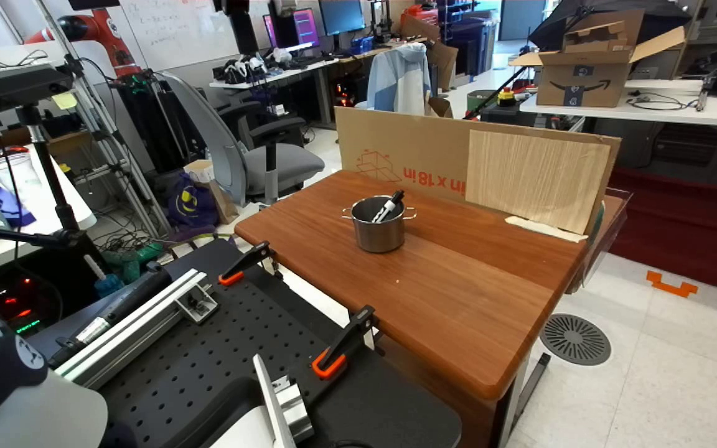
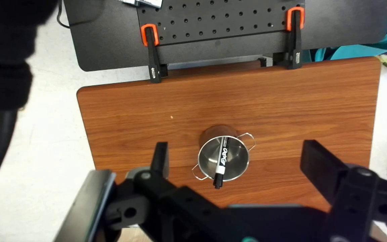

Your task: Pick up the marker from the silver cup and place it on the table

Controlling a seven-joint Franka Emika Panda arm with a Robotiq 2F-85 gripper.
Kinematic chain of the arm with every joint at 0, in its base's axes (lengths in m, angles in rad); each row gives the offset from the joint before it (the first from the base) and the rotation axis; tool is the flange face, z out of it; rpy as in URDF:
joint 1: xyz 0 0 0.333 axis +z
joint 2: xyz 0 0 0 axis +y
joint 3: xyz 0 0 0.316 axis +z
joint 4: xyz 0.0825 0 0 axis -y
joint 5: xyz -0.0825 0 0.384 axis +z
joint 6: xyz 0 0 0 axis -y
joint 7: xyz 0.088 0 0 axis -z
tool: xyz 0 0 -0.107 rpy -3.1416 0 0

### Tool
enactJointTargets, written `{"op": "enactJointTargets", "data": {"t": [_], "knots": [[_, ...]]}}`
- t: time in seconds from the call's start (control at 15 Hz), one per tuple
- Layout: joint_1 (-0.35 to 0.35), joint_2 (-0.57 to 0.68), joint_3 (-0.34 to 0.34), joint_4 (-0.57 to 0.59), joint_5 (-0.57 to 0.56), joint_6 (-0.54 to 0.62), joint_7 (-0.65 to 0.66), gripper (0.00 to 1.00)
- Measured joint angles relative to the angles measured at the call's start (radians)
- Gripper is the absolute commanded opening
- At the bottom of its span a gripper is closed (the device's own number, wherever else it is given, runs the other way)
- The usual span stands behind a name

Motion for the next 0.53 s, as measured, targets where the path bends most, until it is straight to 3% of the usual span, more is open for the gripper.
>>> {"op": "enactJointTargets", "data": {"t": [0.53], "knots": [[-0.067, 0.280, -0.001, -0.032, -0.056, 0.339, 0.063, 1.00]]}}
